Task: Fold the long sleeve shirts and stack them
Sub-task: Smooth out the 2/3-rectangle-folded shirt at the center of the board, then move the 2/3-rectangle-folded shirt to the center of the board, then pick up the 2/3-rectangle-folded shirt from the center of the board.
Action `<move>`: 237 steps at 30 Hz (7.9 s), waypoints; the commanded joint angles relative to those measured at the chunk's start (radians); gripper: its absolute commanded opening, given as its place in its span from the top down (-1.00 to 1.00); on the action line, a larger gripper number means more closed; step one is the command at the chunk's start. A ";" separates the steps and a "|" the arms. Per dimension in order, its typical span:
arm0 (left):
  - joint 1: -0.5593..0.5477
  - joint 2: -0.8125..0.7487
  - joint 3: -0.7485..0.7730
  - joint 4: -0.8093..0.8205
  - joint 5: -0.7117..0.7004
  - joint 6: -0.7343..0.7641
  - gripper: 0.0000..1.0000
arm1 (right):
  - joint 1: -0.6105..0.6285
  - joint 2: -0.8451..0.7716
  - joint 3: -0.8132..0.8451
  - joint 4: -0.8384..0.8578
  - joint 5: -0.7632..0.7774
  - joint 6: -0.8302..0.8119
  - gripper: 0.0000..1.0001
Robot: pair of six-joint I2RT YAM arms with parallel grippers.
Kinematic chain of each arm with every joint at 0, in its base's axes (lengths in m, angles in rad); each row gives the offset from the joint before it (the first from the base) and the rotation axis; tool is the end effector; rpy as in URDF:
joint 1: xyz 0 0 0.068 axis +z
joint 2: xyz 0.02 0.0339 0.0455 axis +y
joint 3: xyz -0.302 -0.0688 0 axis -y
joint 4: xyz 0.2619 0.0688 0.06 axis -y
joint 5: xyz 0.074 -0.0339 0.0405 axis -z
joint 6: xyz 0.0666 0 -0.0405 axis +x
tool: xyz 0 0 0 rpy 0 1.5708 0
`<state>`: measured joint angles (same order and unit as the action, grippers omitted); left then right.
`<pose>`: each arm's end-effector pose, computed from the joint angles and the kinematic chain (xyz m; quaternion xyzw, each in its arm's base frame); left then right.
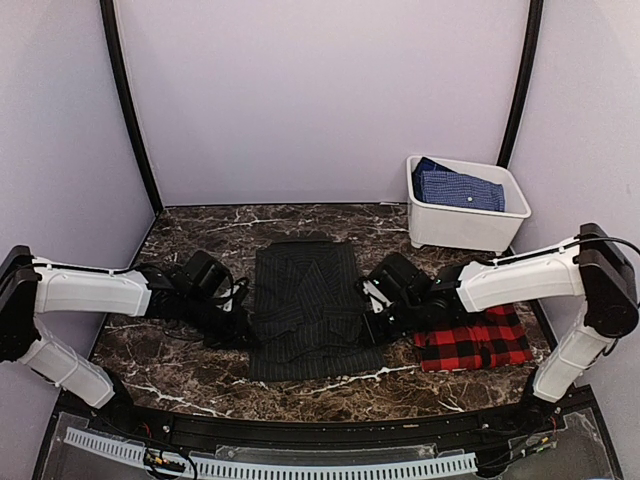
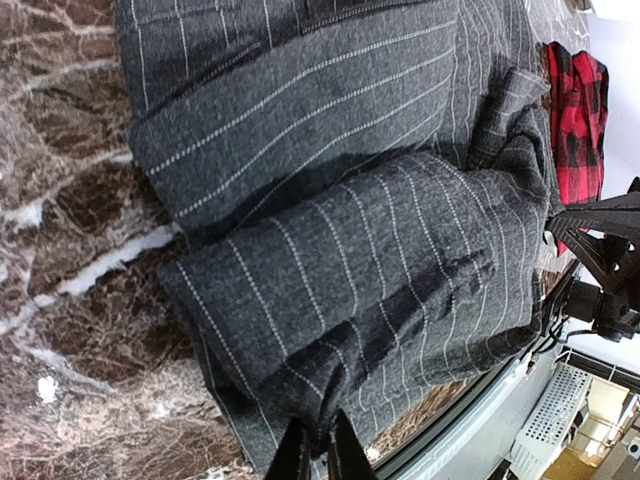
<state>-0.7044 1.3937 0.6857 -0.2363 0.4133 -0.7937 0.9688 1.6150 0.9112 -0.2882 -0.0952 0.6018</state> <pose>0.1990 -0.2042 0.1767 0.0216 0.9330 -0.3483 0.0879 0.1922 0.2909 0.1740 -0.1880 0.9388 0.2338 0.1693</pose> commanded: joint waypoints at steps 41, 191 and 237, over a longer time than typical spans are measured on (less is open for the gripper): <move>0.312 0.189 0.238 0.305 0.042 0.012 -0.42 | -0.266 0.088 0.254 0.197 0.045 -0.064 0.06; -0.044 -0.020 -0.167 0.117 -0.003 0.051 0.35 | 0.040 -0.153 -0.338 0.180 0.008 0.259 0.58; -0.230 -0.279 0.098 -0.180 -0.151 -0.070 1.00 | 0.103 -0.576 -0.148 -0.181 0.126 0.271 1.00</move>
<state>-0.9558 1.1164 0.6544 -0.3405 0.3183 -0.8761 1.1210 1.0378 0.6201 -0.4046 -0.0288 0.9375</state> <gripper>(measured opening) 0.006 0.004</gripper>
